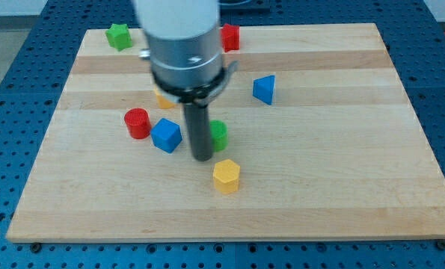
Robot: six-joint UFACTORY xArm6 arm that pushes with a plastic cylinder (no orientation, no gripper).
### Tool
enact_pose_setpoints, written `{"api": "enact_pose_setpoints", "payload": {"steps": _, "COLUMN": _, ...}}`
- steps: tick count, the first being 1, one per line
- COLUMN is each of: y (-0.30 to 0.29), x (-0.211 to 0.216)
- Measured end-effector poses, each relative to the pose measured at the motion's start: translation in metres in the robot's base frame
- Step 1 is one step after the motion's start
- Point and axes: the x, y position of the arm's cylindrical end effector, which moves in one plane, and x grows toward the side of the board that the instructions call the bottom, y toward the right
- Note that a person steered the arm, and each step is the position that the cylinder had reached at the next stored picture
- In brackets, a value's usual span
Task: Push the green circle towards the center right of the board
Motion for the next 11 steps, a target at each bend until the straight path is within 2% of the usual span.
{"api": "enact_pose_setpoints", "payload": {"steps": 2, "y": 0.050, "x": -0.032}}
{"api": "enact_pose_setpoints", "payload": {"steps": 4, "y": -0.005, "x": -0.029}}
{"api": "enact_pose_setpoints", "payload": {"steps": 6, "y": -0.001, "x": -0.065}}
{"api": "enact_pose_setpoints", "payload": {"steps": 7, "y": 0.017, "x": -0.065}}
{"api": "enact_pose_setpoints", "payload": {"steps": 9, "y": 0.121, "x": -0.070}}
{"api": "enact_pose_setpoints", "payload": {"steps": 11, "y": 0.197, "x": -0.078}}
